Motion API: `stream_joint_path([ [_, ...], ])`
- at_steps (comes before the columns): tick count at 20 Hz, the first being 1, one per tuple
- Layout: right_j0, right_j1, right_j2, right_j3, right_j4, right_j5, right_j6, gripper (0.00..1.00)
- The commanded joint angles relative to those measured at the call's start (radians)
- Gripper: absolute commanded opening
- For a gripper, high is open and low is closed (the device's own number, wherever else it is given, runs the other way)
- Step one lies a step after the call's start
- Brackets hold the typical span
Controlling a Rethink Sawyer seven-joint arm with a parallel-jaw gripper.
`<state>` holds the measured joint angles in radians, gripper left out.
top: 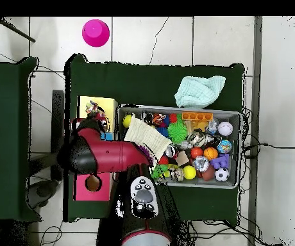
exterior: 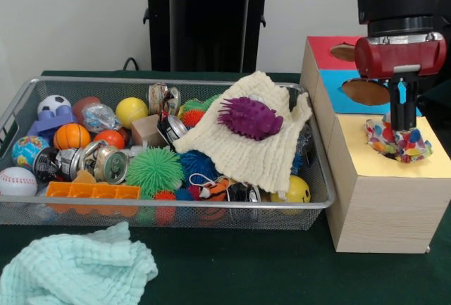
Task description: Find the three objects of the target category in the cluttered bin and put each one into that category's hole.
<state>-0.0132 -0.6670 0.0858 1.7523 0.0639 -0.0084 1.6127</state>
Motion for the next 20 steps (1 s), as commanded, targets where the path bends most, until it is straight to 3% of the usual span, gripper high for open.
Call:
stream_joint_path([
  [1, -0.059, 0.037, 0.050, -0.033, -0.070, -0.036, 0.110, 0.00],
  [14, -0.027, 0.032, 0.023, -0.036, -0.059, 0.070, 0.111, 0.00],
  [20, -0.026, 0.043, 0.049, -0.017, -0.041, 0.040, 0.147, 0.00],
])
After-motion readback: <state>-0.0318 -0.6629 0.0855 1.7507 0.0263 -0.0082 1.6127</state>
